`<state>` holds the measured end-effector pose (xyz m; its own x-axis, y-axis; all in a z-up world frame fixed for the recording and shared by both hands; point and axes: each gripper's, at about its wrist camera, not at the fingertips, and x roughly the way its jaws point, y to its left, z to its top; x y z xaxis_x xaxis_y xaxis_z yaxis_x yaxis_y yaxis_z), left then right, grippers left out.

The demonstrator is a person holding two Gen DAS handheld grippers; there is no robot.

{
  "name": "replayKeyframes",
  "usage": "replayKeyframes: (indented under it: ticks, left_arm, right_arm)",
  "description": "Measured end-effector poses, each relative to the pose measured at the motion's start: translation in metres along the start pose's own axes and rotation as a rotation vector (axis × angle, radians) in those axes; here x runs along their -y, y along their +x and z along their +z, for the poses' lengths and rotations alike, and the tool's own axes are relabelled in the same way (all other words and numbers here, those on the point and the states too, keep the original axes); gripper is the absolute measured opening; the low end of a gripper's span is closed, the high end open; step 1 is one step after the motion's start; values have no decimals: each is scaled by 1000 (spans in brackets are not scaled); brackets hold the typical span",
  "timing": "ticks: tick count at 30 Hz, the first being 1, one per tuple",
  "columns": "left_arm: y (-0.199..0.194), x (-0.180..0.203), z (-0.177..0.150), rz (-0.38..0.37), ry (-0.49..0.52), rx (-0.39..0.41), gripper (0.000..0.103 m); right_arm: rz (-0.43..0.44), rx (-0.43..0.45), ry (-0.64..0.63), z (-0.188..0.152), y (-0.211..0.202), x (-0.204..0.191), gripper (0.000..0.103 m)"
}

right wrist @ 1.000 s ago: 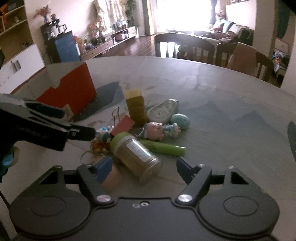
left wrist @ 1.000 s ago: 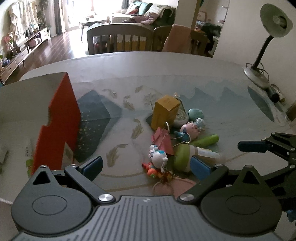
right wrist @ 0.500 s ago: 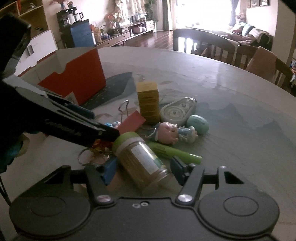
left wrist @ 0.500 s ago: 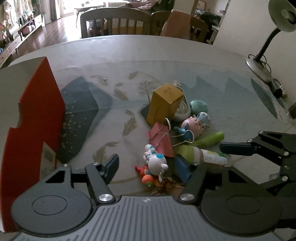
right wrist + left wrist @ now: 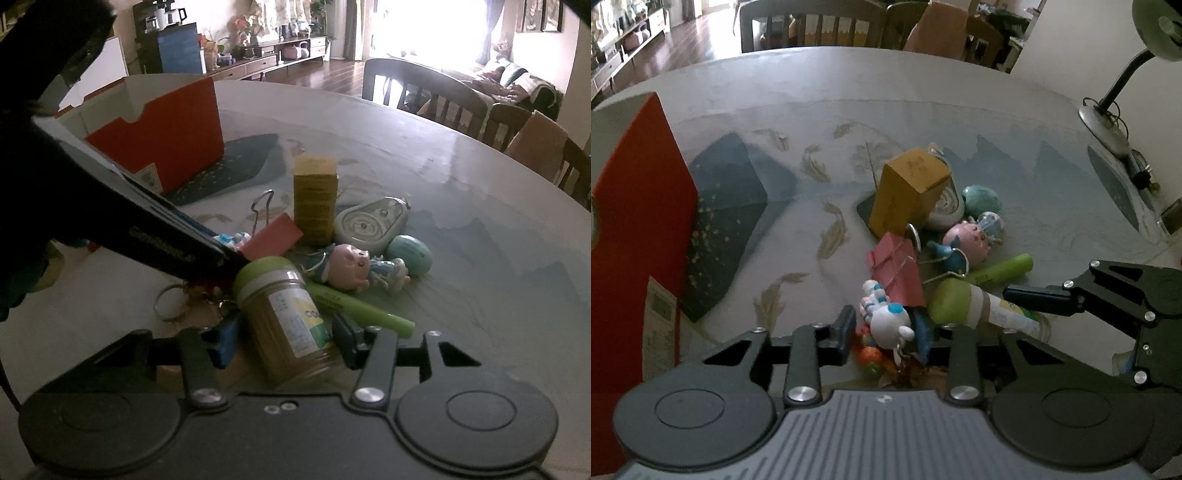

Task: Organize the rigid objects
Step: 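Grasp the white-blue toy figure with the left tool while the right grasps the green-lid jar, then carry the figure and jar into the box and open both tools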

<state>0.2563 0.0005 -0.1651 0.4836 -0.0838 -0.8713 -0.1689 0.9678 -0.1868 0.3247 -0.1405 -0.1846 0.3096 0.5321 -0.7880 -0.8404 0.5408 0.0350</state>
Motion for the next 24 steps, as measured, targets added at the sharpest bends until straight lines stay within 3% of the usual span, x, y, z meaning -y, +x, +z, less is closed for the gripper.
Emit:
replayKeyframes:
  ticks: [9, 24]
  left_arm:
    - [-9, -4, -1, -22, -34, 18, 20]
    - [-72, -19, -7, -118, -123, 141, 20]
  right_arm:
    - [-18, -4, 38, -2, -7, -4, 45]
    - [-28, 116, 251, -12, -71, 7, 45]
